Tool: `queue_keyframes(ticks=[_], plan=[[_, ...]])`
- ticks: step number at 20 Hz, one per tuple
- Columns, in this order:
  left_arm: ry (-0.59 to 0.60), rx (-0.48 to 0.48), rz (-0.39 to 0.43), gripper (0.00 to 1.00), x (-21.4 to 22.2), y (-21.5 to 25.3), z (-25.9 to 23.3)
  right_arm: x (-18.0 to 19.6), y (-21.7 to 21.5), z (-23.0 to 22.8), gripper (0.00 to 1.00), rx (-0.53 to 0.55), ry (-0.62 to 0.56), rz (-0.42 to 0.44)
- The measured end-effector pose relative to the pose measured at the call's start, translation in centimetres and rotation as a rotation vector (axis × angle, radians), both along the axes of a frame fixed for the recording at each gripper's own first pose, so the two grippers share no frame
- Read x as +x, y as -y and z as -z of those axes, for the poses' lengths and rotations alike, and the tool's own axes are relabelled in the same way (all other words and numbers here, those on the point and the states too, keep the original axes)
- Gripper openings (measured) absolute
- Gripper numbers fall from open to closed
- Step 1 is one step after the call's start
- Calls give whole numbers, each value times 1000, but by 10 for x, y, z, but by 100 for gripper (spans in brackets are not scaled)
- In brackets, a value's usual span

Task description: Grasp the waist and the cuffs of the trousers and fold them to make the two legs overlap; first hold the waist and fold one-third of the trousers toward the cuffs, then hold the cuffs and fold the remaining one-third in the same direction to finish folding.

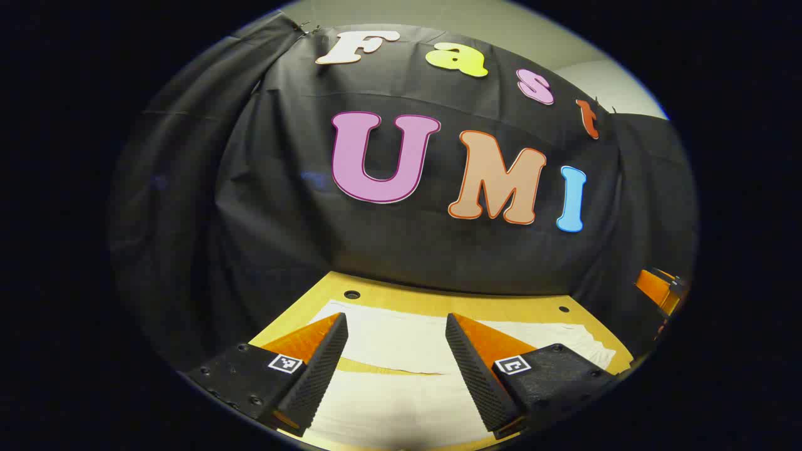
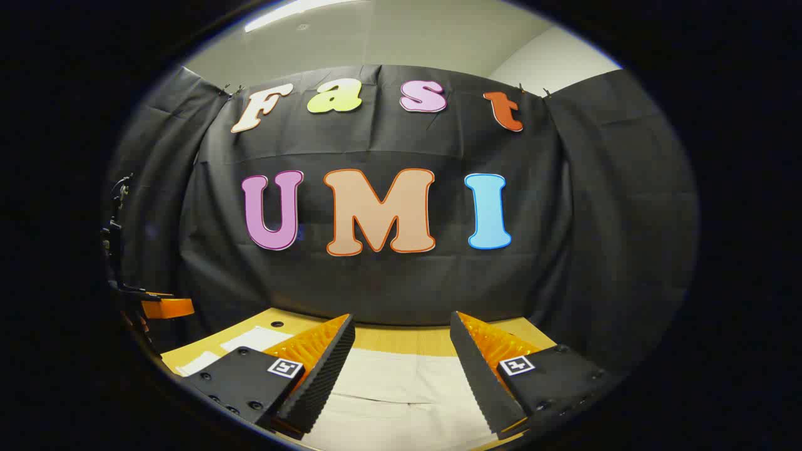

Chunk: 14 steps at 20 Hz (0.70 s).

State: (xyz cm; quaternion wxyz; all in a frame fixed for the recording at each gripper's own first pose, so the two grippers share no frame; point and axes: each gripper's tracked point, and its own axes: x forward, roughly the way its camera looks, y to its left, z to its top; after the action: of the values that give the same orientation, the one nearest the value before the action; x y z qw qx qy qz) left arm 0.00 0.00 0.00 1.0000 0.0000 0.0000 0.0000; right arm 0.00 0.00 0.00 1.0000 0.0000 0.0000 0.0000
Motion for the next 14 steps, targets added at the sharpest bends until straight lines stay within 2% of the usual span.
queue_keyframes(ticks=[6, 14], plan=[[-13, 18, 48, 95, 2, -2, 5, -11, -9, 6, 98, 17, -5, 33], [-37, 5, 67, 95, 1, -7, 19, -20, -10, 10, 98, 16, -24, 55]])
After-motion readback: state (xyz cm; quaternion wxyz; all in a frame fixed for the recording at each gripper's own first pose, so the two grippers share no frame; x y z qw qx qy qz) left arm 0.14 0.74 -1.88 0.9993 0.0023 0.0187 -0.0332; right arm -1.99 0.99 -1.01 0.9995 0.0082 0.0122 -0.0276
